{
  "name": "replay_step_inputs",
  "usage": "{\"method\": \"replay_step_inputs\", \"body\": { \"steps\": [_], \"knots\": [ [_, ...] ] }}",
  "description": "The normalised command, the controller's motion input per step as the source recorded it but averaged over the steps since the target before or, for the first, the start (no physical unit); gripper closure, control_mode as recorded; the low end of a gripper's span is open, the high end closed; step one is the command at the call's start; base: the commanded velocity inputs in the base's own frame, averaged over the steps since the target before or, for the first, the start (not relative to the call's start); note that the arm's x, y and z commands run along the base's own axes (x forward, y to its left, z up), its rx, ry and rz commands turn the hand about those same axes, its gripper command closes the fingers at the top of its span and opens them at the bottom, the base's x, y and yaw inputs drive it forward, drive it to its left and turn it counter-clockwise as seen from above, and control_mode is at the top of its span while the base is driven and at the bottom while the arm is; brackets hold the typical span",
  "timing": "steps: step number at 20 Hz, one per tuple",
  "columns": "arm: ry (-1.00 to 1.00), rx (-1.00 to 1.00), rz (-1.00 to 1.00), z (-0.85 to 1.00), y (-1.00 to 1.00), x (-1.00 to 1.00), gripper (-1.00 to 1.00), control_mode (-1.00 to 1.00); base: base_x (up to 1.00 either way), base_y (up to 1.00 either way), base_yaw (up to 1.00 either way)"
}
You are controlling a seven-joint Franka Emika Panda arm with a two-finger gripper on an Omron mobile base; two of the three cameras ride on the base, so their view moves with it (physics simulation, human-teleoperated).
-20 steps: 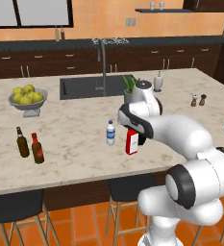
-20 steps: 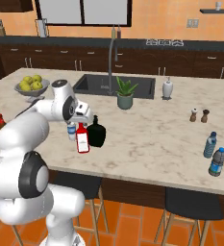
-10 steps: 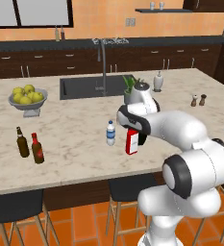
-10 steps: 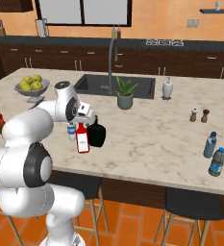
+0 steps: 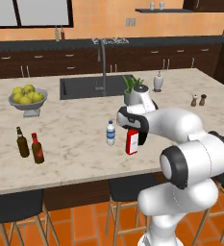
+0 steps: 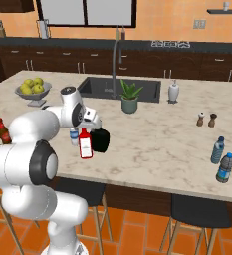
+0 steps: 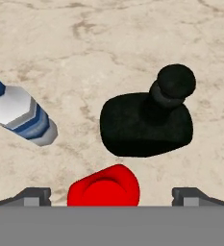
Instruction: Move the plastic bottles in the middle to the plastics group, and the glass bottles in the middle to the glass group.
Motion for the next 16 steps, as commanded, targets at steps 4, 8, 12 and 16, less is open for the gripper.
{"method": "replay_step_inputs", "body": {
  "steps": [4,8,12,16],
  "knots": [
    [0.0,0.01,0.0,-0.12,-0.03,0.03,-1.0,-1.0,0.0,0.0,0.0],
    [-0.01,0.01,0.0,-0.12,0.0,0.0,-1.0,-1.0,0.0,0.0,0.0],
    [-0.04,0.0,0.0,-0.1,0.0,0.0,-1.0,-1.0,0.0,0.0,0.0],
    [-0.04,0.0,0.0,-0.12,0.0,0.02,-1.0,-1.0,0.0,0.0,0.0]
  ]
}}
